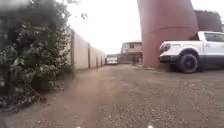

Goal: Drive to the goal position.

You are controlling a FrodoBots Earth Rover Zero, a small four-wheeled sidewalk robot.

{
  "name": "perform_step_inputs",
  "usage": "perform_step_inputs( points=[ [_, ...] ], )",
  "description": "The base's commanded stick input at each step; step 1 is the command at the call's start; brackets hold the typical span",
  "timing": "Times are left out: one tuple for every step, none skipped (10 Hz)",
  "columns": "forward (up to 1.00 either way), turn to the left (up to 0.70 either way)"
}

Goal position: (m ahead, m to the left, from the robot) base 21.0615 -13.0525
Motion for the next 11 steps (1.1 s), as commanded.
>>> perform_step_inputs(
  points=[
    [1.0,0.0],
    [1.0,0.0],
    [1.0,0.0],
    [1.0,0.0],
    [1.0,0.0],
    [1.0,0.0],
    [1.0,0.0],
    [1.0,0.0],
    [1.0,0.0],
    [1.0,0.0],
    [1.0,0.0]
  ],
)
